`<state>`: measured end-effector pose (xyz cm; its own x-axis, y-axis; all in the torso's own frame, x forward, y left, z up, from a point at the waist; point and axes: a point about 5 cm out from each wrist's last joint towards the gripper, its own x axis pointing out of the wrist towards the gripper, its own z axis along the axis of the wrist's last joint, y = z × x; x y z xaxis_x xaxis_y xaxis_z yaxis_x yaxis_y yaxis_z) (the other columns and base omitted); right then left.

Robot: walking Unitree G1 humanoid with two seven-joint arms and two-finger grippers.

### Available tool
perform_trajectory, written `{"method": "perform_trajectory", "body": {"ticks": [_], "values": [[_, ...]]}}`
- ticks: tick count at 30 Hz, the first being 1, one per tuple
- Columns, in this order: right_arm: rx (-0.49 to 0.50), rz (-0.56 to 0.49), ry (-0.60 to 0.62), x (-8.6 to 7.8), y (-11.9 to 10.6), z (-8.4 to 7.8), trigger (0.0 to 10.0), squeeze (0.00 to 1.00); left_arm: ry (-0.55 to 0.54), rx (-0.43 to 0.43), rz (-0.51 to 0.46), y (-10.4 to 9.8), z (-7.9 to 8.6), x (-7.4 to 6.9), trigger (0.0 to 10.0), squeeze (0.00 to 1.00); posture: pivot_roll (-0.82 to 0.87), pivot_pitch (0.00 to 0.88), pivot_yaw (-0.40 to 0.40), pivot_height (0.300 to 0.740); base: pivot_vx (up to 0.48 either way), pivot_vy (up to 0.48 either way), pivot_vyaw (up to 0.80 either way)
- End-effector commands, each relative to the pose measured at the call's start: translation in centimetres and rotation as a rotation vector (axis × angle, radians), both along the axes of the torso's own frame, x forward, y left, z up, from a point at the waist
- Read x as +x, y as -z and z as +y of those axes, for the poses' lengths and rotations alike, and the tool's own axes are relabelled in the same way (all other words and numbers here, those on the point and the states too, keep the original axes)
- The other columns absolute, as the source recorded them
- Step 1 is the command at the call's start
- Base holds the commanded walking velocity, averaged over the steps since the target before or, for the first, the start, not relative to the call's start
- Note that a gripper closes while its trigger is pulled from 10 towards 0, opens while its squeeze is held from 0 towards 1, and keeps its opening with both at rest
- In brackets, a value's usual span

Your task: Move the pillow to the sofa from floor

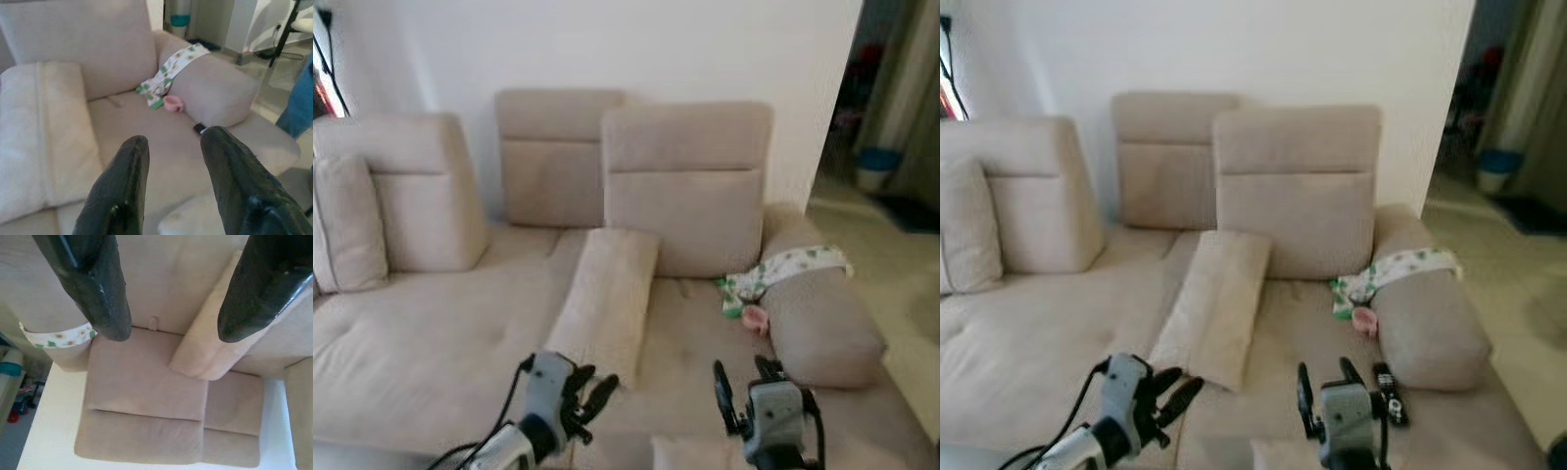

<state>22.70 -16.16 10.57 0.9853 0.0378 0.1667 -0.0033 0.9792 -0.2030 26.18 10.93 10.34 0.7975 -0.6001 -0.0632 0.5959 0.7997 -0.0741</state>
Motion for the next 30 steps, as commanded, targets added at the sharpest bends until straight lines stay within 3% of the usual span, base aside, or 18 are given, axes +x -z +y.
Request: {"method": "perform_trajectory", "body": {"ticks": [1, 4, 26, 27, 30], "values": [[-0.006, 0.005, 0.002, -0.1, 0.1, -0.2, 10.0, 0.00, 0.000, 0.005, 0.018, 0.5, 0.1, -0.2, 10.0, 0.00, 0.00, 0.000, 0.088, 0.733, 0.000, -0.428, 0.00], [-0.007, 0.005, 0.002, -0.1, 0.1, -0.2, 10.0, 0.00, -0.001, 0.004, 0.019, 0.6, 0.0, -0.2, 10.0, 0.00, 0.00, 0.000, 0.088, 0.733, 0.000, -0.409, 0.00], [-0.010, 0.057, -0.014, 0.3, 0.9, -0.1, 10.0, 0.00, 0.013, 0.019, 0.015, 0.7, -0.3, -0.1, 10.0, 0.00, -0.01, 0.000, 0.097, 0.733, 0.000, 0.000, 0.00], [-0.015, 0.128, -0.052, 0.5, 2.0, 0.0, 10.0, 0.00, 0.015, 0.093, 0.039, 1.5, -0.4, 0.1, 10.0, 0.00, -0.01, 0.000, 0.096, 0.733, 0.000, 0.000, 0.00], [-0.037, 0.207, -0.096, 0.7, 3.2, 0.1, 10.0, 0.00, 0.001, 0.166, 0.060, 2.2, -0.4, 0.5, 10.0, 0.00, -0.01, 0.000, 0.093, 0.733, 0.000, 0.000, 0.00]]}}
